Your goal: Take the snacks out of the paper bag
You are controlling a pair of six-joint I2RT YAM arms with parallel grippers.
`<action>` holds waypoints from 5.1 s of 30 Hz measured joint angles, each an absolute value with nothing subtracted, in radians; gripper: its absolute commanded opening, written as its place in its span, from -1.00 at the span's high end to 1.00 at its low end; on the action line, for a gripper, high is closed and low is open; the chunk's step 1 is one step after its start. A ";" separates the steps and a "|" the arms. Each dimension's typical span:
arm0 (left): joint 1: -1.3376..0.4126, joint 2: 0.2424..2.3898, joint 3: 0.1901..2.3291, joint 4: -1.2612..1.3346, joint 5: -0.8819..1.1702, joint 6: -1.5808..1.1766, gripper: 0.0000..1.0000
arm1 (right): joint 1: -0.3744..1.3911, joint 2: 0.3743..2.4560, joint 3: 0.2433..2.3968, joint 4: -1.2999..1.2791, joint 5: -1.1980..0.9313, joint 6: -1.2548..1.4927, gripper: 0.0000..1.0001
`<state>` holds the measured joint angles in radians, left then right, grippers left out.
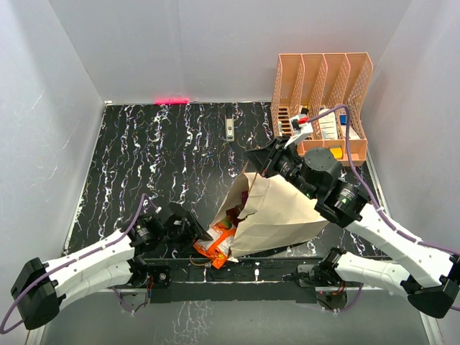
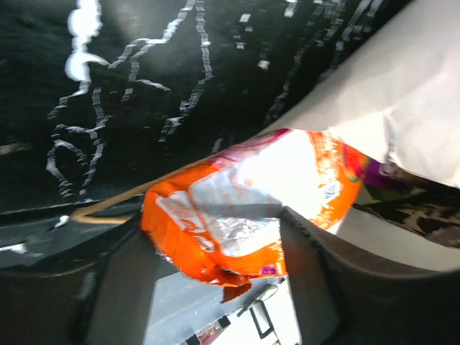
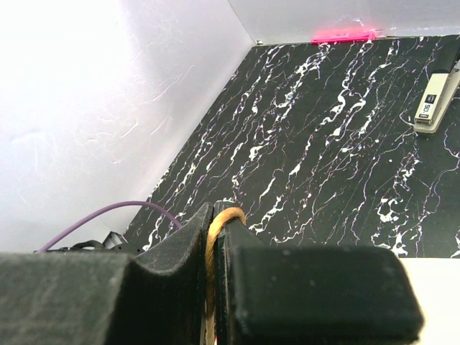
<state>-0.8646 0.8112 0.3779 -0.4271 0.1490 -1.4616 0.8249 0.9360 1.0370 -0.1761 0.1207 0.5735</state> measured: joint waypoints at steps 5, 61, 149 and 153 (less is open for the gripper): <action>-0.895 0.768 0.318 -0.310 0.114 -1.534 0.54 | 0.825 0.928 1.031 -0.174 0.120 0.574 0.84; 0.004 1.514 1.404 -0.367 0.101 -0.485 1.00 | 0.825 0.707 1.208 -0.673 0.519 0.266 0.84; -1.248 1.366 1.037 0.068 -0.386 -0.880 -0.12 | 0.825 0.693 1.230 -0.675 0.449 0.310 0.84; -1.248 1.430 1.073 0.065 -0.385 -0.882 0.06 | 0.825 0.690 1.230 -0.677 0.446 0.314 0.84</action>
